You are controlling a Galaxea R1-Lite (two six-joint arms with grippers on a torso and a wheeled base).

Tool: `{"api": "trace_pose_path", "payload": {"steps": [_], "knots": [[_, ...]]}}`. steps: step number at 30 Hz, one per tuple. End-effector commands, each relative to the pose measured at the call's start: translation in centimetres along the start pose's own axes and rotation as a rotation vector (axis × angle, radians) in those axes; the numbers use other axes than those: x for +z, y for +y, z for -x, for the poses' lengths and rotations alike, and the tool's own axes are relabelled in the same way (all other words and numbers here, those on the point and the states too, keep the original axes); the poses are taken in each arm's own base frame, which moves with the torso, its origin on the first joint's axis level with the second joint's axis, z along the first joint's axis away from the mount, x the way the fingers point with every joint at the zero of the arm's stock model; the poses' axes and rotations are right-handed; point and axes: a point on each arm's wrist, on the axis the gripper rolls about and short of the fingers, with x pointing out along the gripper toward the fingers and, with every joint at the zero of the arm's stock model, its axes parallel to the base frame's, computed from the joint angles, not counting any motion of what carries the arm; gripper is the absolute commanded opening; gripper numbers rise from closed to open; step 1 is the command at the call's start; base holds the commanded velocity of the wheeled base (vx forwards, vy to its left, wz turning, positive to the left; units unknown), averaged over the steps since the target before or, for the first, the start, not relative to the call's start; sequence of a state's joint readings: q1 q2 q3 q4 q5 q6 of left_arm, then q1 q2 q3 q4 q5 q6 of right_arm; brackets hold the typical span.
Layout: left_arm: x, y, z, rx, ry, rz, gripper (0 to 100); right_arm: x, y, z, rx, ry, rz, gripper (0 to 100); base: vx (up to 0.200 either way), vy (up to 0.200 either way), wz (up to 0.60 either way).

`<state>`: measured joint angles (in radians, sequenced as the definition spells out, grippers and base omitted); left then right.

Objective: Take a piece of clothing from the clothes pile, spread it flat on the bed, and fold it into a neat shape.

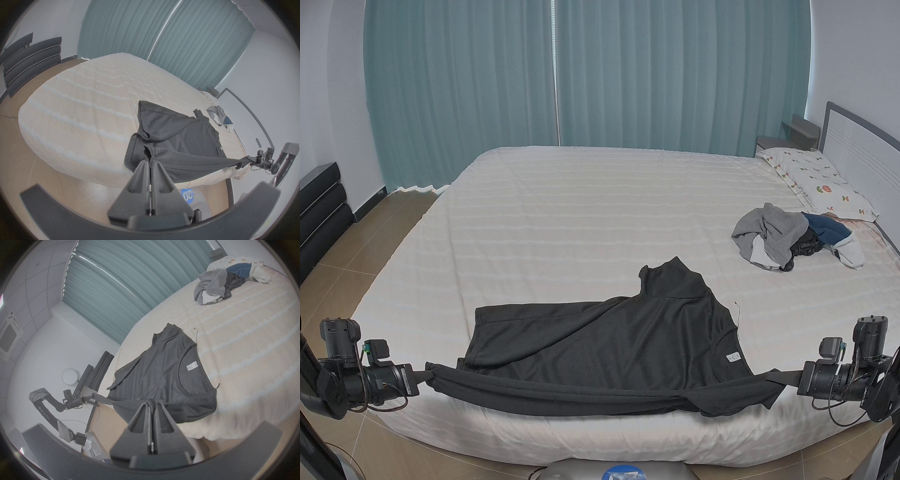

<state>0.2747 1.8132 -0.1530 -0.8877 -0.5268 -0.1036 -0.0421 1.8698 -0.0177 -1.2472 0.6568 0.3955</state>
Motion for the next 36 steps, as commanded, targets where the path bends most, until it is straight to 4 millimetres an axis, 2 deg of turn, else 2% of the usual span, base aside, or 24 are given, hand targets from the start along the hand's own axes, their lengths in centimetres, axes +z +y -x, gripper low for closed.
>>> {"api": "trace_pose_path", "payload": {"steps": [1, 8, 15, 22, 28, 29, 32, 36], "knots": [[-0.5, -0.2, 0.7, 0.006, 0.0, -0.014, 0, -0.3, 0.7, 1.1, -0.003, -0.005, 0.01, 0, 0.0, 0.0, 0.0], [-0.8, -0.3, 1.0, 0.009, 0.006, -0.037, 0, -1.0, 0.6, 1.4, -0.029, 0.054, 0.016, 0, 0.0, 0.0, 0.0], [-2.1, -0.1, 1.4, 0.026, 0.047, -0.083, 0, -1.7, 0.3, 1.4, -0.054, 0.108, 0.024, 0, 0.0, 0.0, 0.0], [-1.7, 0.9, 0.1, 0.093, 0.069, -0.079, 0, -1.7, -0.3, 0.6, -0.062, 0.131, 0.011, 0, 0.0, 0.0, 0.0], [0.5, 1.7, -2.0, 0.087, 0.026, 0.009, 0, 1.1, -1.6, -2.2, -0.069, 0.092, 0.025, 0, 0.0, 0.0, 0.0], [0.5, 1.7, -2.0, 0.086, 0.025, 0.013, 0, 1.1, -1.6, -2.3, -0.071, 0.09, 0.026, 0, 0.0, 0.0, 0.0], [1.3, 1.5, -2.9, 0.063, 0.017, 0.051, 0, 2.3, -2.6, -4.4, -0.111, 0.074, 0.037, 0, 0.0, 0.0, 0.0], [1.4, 1.8, -4.0, 0.057, 0.034, 0.057, 0, 3.0, -3.2, -5.7, -0.109, 0.066, 0.023, 0, 0.0, 0.0, 0.0]]}}
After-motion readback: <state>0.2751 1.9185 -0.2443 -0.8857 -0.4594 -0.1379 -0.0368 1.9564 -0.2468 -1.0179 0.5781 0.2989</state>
